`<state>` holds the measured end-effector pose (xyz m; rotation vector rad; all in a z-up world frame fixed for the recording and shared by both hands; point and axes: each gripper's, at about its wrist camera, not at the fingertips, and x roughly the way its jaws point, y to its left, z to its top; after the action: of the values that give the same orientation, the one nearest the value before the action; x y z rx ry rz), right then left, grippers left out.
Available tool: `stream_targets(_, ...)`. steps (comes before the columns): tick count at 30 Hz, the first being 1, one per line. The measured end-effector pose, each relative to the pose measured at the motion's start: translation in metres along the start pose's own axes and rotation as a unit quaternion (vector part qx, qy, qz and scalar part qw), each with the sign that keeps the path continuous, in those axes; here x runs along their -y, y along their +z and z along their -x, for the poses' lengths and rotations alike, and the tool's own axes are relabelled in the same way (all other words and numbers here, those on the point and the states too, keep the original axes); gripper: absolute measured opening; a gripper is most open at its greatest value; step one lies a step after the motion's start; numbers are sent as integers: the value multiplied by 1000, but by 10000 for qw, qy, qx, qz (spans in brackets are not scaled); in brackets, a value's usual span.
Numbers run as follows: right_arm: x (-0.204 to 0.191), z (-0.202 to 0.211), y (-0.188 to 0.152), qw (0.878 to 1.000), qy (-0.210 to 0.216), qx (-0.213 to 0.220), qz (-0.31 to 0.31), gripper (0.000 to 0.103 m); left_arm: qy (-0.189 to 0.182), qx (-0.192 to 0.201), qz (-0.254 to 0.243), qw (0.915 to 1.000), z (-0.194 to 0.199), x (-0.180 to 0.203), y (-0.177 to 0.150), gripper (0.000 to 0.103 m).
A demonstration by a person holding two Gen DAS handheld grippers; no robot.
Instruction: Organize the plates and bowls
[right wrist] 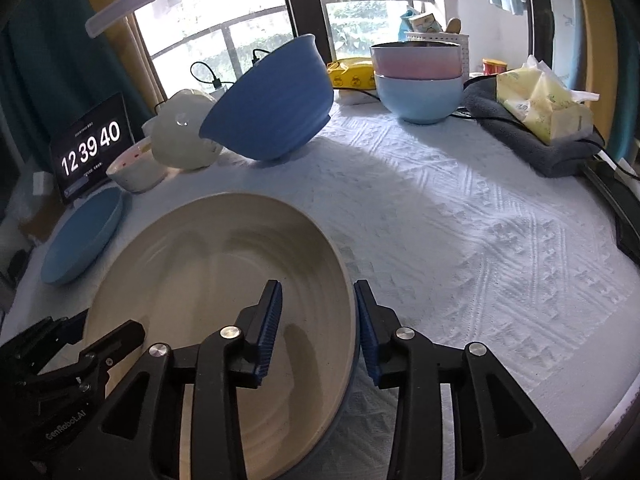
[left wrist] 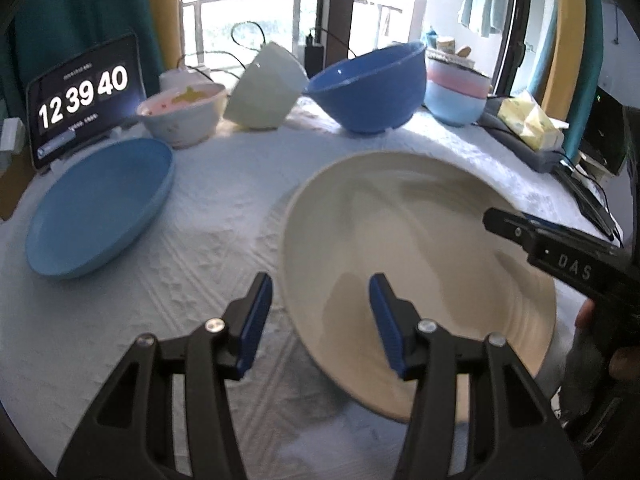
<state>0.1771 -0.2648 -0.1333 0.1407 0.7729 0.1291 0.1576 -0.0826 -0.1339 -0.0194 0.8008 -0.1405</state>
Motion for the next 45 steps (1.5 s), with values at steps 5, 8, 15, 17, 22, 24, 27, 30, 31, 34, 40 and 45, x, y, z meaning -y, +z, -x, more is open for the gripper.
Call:
stream_targets(5,-5,12,6,9998,-76,208,17,42,83,159,215,9996,12,-19,1,52)
stream_targets(8,-14,21,10,9992,-88,366,122,42,149,213,353,9990,16,-34,1,52)
stream_targets(15,-37,23,19,9984,76,455,324,42,140,383,589,9974,32,-62,1,52)
stream_targets(17,-45,21,21,9982,119,447,381,42,66,485,573,9972,39,-64,2,52)
stream_targets(22,-72,21,26,9967,269,473,601,42,78,877,540,9947,63,-72,5,52)
stream_targets(24,-83,22,26,9958,330,502,696,42,149,998,613,9930,70,-80,5,52)
stream_targets(27,-101,22,28,9938,443,522,876,42,293,1121,778,9902,76,-98,5,52)
stream_targets(30,-114,19,29,9922,549,495,1003,42,424,1180,901,9880,79,-113,5,52)
stream_targets(31,-121,17,30,9915,579,481,1062,42,476,1204,943,9871,81,-119,5,52)
stream_targets(34,-134,13,32,9901,678,461,1138,42,606,1248,1021,9851,83,-133,3,52)
stream_targets(40,-155,1,35,9882,868,371,1206,42,771,1251,1131,9827,80,-155,2,52)
stream_targets(45,-170,-7,38,9865,967,307,1288,42,848,1282,1224,9805,78,-171,3,52)
